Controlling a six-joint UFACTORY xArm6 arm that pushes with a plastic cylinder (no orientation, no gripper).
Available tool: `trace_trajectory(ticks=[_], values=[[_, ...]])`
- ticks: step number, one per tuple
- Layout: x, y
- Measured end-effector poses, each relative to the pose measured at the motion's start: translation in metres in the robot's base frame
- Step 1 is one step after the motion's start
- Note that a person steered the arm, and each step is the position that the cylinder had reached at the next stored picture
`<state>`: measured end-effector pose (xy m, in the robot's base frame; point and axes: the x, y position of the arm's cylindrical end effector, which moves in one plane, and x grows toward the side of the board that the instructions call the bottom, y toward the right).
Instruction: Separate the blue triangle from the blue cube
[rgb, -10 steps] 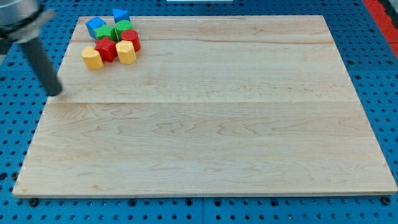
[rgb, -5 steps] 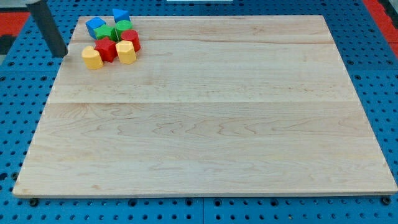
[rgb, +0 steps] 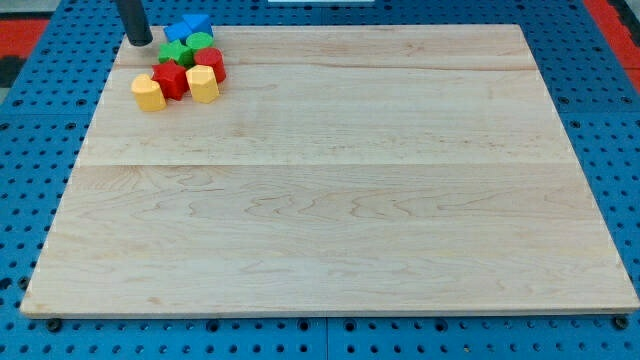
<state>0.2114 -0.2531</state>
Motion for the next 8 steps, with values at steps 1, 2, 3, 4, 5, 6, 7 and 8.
trace_trajectory(ticks=[1,2,3,4,5,6,7,8], values=[[-0.017,0.014],[-0.017,0.084],[-0.017,0.116],[-0.017,0.109],[-0.02,0.089],[-0.02,0.1],[-0.005,0.151],[0.056,0.198]])
